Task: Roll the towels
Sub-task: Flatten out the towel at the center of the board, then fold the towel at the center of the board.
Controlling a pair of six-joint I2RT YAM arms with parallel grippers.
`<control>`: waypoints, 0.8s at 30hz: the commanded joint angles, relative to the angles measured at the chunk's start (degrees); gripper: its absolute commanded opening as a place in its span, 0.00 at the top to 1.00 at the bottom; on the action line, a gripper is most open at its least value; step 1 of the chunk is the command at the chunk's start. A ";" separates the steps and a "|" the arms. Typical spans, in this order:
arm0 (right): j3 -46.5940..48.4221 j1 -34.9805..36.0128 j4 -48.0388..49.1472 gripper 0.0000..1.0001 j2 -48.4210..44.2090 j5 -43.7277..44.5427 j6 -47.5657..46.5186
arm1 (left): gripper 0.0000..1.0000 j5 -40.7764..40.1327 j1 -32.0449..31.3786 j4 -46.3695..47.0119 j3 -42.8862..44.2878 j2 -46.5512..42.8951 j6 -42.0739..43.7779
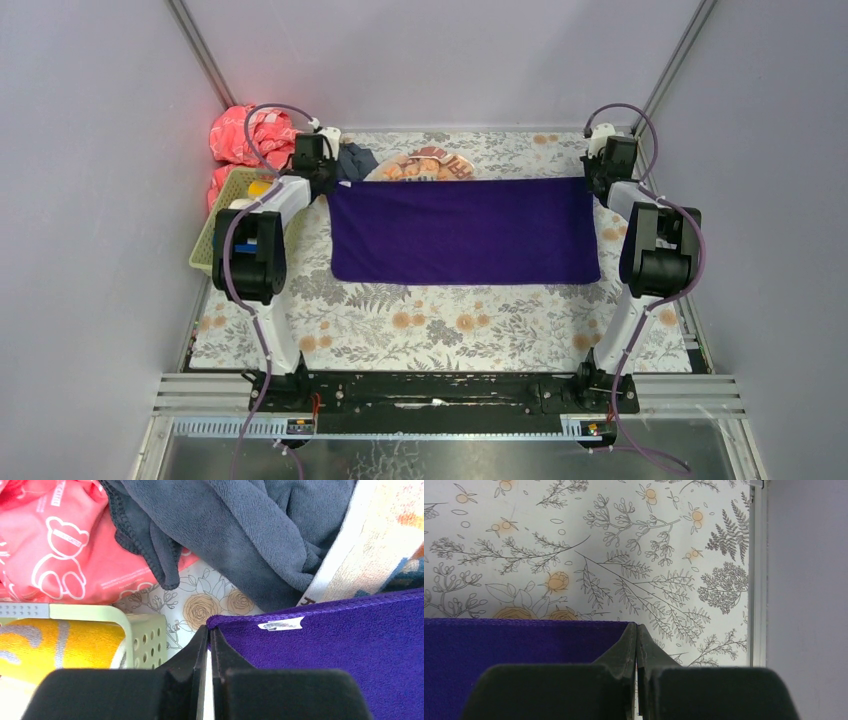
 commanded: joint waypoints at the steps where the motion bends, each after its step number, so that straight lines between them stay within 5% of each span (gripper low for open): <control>1: 0.47 -0.45 3.28 0.99 -2.00 -0.47 -1.00 | 1.00 0.69 0.92 4.13 -0.49 -3.65 -0.21; 24: -18.93 -0.61 6.10 1.00 -22.26 4.89 -1.46 | 1.00 5.52 0.83 2.17 -13.84 -19.11 -7.14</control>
